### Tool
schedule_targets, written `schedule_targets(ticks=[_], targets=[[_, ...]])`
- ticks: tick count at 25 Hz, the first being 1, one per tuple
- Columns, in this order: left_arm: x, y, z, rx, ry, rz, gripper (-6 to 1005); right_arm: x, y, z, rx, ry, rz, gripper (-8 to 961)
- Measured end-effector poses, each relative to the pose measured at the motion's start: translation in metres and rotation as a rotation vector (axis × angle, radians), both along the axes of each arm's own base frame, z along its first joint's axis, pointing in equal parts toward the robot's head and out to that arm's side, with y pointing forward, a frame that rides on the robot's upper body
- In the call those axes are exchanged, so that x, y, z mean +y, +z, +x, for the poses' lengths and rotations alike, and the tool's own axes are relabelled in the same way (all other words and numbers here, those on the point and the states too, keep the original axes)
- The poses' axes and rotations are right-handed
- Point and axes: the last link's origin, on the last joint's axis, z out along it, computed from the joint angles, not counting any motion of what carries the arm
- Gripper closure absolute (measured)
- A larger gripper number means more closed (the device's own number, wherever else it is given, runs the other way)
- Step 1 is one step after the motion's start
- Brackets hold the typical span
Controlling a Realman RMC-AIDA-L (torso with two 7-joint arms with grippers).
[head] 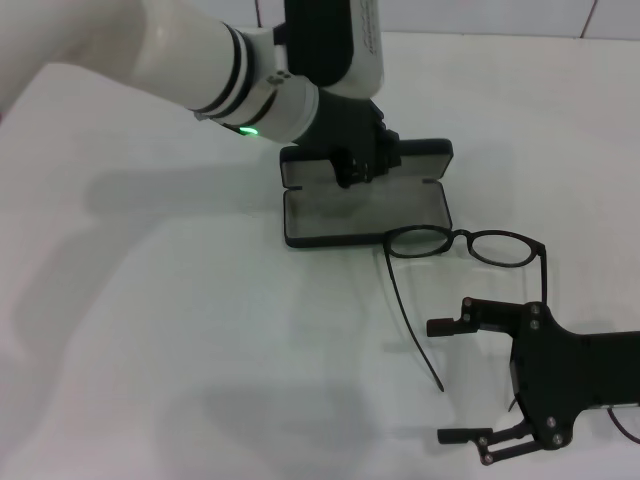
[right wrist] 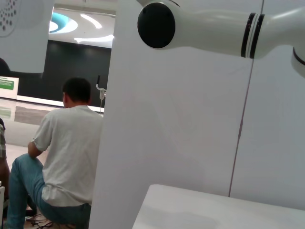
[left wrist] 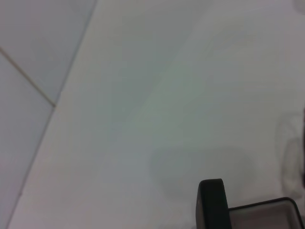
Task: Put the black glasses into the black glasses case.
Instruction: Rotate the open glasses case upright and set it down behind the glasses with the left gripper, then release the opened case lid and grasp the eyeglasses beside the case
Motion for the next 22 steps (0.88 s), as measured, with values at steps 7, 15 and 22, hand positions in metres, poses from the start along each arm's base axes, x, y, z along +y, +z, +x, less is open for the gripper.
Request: schedule_targets(ticks=[7, 15, 22], targets=[[-0.007, -0.004, 0.005, -0.012, -0.031, -0.014, 695, -0.001, 0.001, 0.001, 0.000, -0.008, -0.005, 99], [-0.012, -0.001, 0.011, -0.014, -0.021, -0.030, 664, -0.001, 0.001, 0.003, -0.004, -0.014, -0.001, 99], [-0.014, 0.006, 0.018, -0.081, -0.029, -0.011, 635, 0.006, 0.008, 0.004, 0.010, -0.043, 0.046, 99]])
